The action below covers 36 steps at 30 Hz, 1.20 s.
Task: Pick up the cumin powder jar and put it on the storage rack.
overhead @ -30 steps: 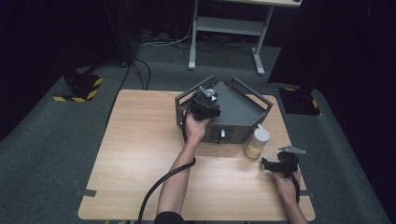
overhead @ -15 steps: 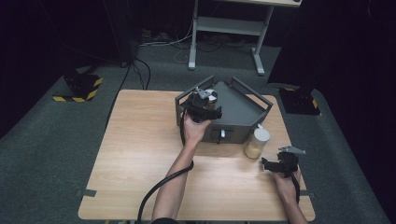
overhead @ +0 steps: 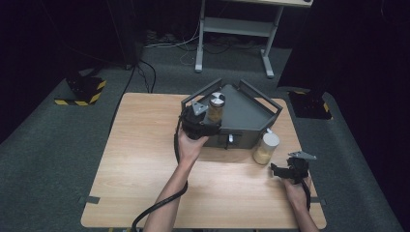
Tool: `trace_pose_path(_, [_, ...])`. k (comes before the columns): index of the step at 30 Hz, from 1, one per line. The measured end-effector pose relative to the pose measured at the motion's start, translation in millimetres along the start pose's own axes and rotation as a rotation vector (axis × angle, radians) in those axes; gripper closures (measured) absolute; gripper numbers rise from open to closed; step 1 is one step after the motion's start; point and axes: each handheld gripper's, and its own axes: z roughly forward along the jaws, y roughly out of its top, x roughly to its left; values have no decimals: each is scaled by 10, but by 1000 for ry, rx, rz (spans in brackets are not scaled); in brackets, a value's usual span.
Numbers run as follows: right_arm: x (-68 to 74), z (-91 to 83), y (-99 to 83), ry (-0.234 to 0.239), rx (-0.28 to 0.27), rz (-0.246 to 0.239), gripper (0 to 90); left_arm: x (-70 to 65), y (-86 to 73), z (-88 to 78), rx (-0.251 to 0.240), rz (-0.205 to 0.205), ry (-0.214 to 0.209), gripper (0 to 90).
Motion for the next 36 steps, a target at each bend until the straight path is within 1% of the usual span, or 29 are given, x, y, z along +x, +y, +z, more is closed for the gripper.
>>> trace_pose_path(2, [-1,0,1,0,0,0,45,30,-83,-124,2,10,18,67])
trace_pose_path(5, [-1,0,1,0,0,0,45,117,-230,-294,-4,-8,39,67])
trace_pose_path(6, [-1,0,1,0,0,0,45,117,-230,-294,-4,-8,39,67])
trace_pose_path(7, [0,0,0,0,0,1,46,167,-310,-362,-6,-21,47,67])
trace_pose_path(9, [0,0,1,0,0,1,46,209,-415,-430,-8,-34,63,66])
trace_pose_path(14, [0,0,1,0,0,1,46,299,-615,-530,1,-61,97,67])
trace_pose_path(15, [0,0,1,0,0,1,46,307,-647,-535,2,-65,102,67])
trace_pose_path(17, [0,0,1,0,0,1,46,326,-737,-535,20,-70,115,66])
trace_pose_path(18, [0,0,1,0,0,1,46,326,-737,-535,20,-70,115,66])
trace_pose_path(20, [0,0,1,0,0,1,46,329,-839,-506,39,-75,127,65])
trace_pose_path(24, [2,0,1,-1,0,1,46,363,-1023,-414,78,-88,129,55])
trace_pose_path(27, [2,0,0,-1,0,1,46,400,-1160,-330,109,-111,129,50])
trace_pose_path(30, [3,0,1,-1,0,1,46,417,-1242,-281,128,-117,129,47])
trace_pose_path(36, [6,0,0,-3,0,0,46,405,-1294,-237,148,-85,148,46])
